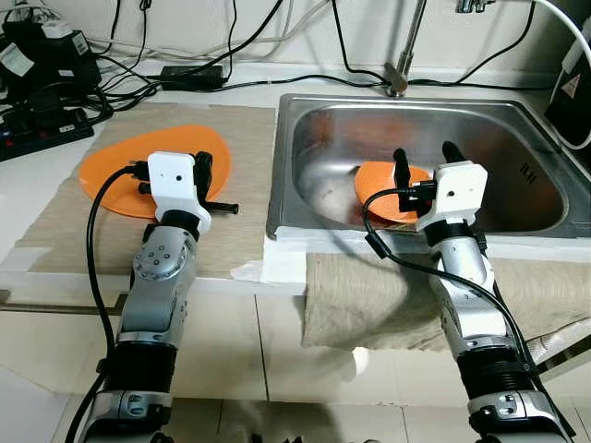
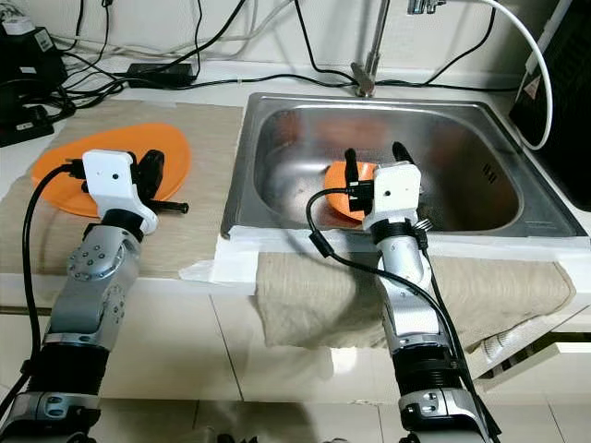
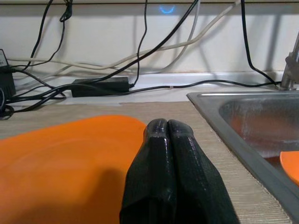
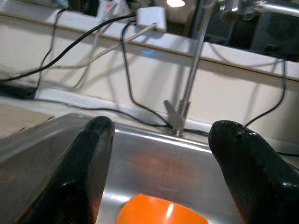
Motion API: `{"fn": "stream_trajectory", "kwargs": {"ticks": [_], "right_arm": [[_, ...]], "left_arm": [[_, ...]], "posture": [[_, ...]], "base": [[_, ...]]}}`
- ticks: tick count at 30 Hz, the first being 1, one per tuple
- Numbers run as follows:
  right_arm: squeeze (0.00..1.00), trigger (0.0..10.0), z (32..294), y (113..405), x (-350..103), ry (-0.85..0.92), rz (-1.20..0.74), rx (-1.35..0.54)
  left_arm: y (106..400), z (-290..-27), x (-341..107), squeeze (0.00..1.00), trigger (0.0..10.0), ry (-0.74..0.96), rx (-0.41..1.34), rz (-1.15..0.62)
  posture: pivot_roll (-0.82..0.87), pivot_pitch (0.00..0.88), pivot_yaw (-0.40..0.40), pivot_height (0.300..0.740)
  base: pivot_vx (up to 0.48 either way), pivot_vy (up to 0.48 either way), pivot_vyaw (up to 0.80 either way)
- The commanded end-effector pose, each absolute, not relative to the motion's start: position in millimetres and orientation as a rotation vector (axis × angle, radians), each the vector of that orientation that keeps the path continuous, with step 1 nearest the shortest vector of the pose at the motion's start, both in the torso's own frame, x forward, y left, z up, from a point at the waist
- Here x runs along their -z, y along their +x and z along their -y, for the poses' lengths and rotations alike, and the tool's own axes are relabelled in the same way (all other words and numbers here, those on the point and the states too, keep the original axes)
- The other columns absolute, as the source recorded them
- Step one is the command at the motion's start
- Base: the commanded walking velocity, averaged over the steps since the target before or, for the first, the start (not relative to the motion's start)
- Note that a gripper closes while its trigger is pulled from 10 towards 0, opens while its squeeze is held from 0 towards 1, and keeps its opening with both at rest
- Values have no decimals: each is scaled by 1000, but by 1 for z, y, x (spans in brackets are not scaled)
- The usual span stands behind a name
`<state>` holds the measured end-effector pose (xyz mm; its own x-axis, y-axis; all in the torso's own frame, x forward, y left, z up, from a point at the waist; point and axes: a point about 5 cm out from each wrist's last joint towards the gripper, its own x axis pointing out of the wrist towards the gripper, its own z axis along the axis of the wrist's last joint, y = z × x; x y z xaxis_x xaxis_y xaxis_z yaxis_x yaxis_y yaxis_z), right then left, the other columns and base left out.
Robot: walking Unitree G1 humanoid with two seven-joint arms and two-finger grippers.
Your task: Kitchen organization
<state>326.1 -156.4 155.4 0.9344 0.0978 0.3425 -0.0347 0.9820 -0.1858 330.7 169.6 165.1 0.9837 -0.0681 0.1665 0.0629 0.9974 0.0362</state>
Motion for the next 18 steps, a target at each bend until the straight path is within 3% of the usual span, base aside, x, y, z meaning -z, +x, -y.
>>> {"fn": "stream_trajectory", "kwargs": {"ticks": [1,3,6,8,10,11,12,13,14,18], "right_arm": [[0,10000,155,331,-156,-148,326,-96],[0,10000,145,333,-151,-175,261,-217],[0,10000,121,324,-133,-363,145,-563],[0,10000,113,310,-118,-457,31,-781],[0,10000,114,307,-119,-448,10,-817],[0,10000,115,311,-126,-420,38,-785],[0,10000,125,328,-143,-319,115,-589],[0,10000,125,328,-143,-319,115,-589],[0,10000,143,343,-160,-208,181,-337],[0,10000,167,348,-172,-73,219,-103]], "left_arm": [[334,-170,-172,0,10000,-50,56,158],[336,-171,-172,0,10000,-103,38,132],[338,-165,-164,0,10000,-172,97,45],[330,-133,-149,0,10000,-42,402,-89],[318,-114,-144,0,10000,51,584,-117],[317,-113,-148,0,10000,51,588,-86],[327,-122,-159,0,10000,5,444,-16],[327,-122,-159,0,10000,5,444,-16],[339,-146,-166,0,10000,-80,221,18],[343,-173,-169,0,10000,-134,48,26]], "posture": [[55,0,7,740],[53,0,7,740],[52,0,5,740],[46,0,5,740],[45,0,4,740],[43,0,7,740],[41,0,10,740],[41,0,10,740],[44,0,14,740],[46,0,18,740]], "base": [[0,0,0],[0,0,0],[0,0,0],[0,0,0],[0,0,0],[0,0,0],[0,0,0],[0,0,0],[0,0,0],[0,0,0]]}}
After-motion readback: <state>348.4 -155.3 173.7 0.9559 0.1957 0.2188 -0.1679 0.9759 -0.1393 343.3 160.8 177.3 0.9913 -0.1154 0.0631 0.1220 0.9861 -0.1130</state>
